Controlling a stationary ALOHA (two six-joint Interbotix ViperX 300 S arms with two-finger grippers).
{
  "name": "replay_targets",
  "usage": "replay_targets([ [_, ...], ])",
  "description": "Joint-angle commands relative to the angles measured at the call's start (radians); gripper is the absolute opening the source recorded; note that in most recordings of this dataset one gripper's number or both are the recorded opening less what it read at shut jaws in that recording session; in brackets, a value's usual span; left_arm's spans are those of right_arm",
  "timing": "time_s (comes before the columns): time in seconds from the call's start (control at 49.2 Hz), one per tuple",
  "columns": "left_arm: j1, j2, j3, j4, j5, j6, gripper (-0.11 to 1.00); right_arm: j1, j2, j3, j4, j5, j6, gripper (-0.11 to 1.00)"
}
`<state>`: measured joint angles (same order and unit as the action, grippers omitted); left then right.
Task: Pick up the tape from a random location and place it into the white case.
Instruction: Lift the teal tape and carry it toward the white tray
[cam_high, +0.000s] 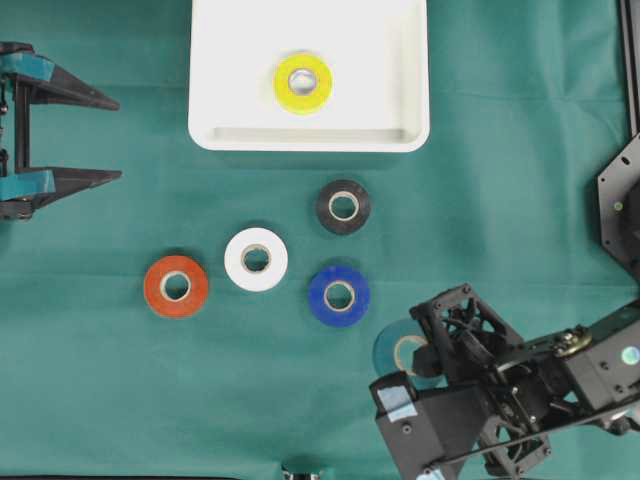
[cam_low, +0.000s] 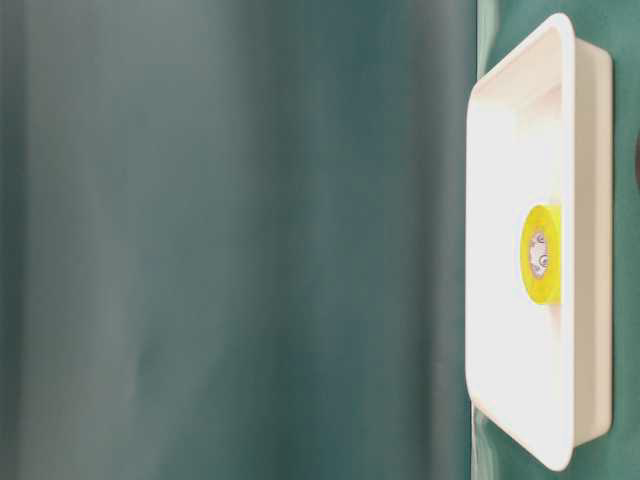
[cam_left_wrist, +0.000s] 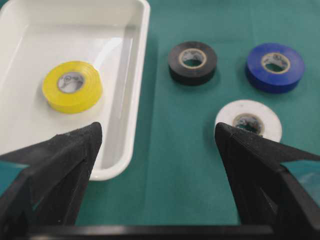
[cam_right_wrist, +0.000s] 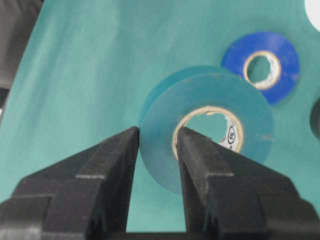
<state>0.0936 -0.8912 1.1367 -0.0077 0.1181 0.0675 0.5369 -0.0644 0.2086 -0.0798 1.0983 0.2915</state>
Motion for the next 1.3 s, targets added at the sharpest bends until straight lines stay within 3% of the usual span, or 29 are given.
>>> replay_targets([
  [0.0,0.003,0.005,-0.009,0.0,-0.008,0.0,0.99,0.006,-0.032,-0.034,-0.017,0.023,0.021,0.28],
  [0.122,0.003,0.005,-0.009,0.0,-0.006,0.0,0.99,0.012,-0.04,-0.037,-0.037,0.044,0.052,0.28],
  [1.282,0.003,0.005,-0.009,-0.002,-0.006,0.0,0.99,0.017,-0.048,-0.037,-0.04,0.041,0.052,0.28],
])
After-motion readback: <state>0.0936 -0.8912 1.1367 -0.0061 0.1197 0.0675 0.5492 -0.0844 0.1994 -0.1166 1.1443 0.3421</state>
